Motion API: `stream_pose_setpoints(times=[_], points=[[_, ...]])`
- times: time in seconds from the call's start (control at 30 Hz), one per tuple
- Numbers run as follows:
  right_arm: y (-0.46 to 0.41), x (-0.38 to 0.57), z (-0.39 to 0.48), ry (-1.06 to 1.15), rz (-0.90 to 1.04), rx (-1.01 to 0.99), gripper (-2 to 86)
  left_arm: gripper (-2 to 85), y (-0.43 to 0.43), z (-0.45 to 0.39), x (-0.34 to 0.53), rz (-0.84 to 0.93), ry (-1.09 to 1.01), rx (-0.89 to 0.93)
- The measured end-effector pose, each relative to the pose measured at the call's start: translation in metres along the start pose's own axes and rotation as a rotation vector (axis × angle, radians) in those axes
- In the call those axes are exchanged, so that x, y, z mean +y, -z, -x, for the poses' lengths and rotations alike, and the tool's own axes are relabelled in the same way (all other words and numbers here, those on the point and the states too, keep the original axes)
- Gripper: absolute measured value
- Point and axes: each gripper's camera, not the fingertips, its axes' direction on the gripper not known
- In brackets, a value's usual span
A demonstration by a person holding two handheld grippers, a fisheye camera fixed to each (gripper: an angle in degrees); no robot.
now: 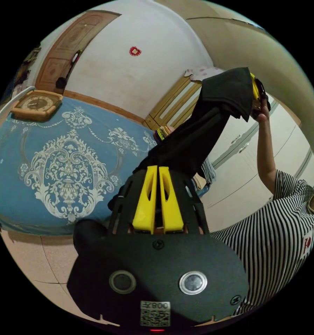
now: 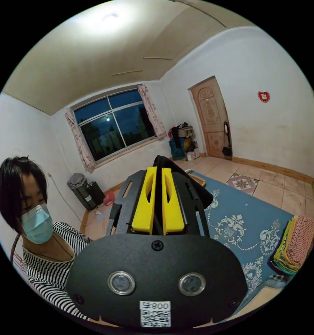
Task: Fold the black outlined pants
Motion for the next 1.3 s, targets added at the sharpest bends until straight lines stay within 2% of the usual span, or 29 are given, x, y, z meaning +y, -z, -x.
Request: stream_pose_setpoints(times=[0.23,0.33,0.4,0.53,0.63,0.67,0.73,0.8,0.83,0.87,1.0,1.17,1.3], points=[[-0.033,0.029,-0.117,-0.18,0.023,0.119,1.9,0.5,0.095,0.002,-0.051,-0.09,-0.025,-0.188],[-0.041,0.041,-0.173,-0.281,-0.039,0.074,1.9,0.5,0.145,-0.009,-0.093,-0.182,-0.088,-0.246],[-0.04,0.048,-0.2,-0.304,-0.103,0.042,1.9,0.4,0.187,-0.034,-0.119,-0.285,-0.203,-0.291],[-0.034,0.077,-0.262,-0.329,-0.164,0.096,2.1,0.3,0.224,-0.066,-0.135,-0.321,-0.377,-0.341],[-0.045,0.132,-0.328,-0.451,-0.096,0.134,2.4,0.3,0.217,-0.066,-0.124,-0.189,-0.407,-0.339],[-0.056,0.163,-0.361,-0.533,-0.024,0.15,2.5,0.3,0.202,-0.055,-0.115,-0.088,-0.374,-0.355],[-0.075,0.221,-0.414,-0.709,0.107,0.181,2.7,0.3,0.17,-0.028,-0.094,0.094,-0.27,-0.389],[-0.089,0.286,-0.464,-0.905,0.245,0.25,2.9,0.3,0.128,0.02,-0.061,0.352,-0.062,-0.395],[-0.094,0.327,-0.489,-1.041,0.312,0.324,3.1,0.3,0.121,0.03,-0.054,0.405,-0.013,-0.393],[-0.099,0.355,-0.503,-1.104,0.316,0.306,3.3,0.3,0.113,0.045,-0.043,0.476,0.061,-0.377],[-0.137,0.376,-0.519,-1.026,0.37,0.236,5.0,0.4,0.124,0.063,-0.041,0.455,0.165,-0.332],[-0.243,0.339,-0.547,-0.67,0.593,0.292,8.3,0.4,0.132,0.076,-0.059,0.486,0.165,-0.34],[-0.309,0.324,-0.574,-0.493,0.717,0.352,9.1,0.6,0.136,0.082,-0.064,0.541,0.124,-0.374]])
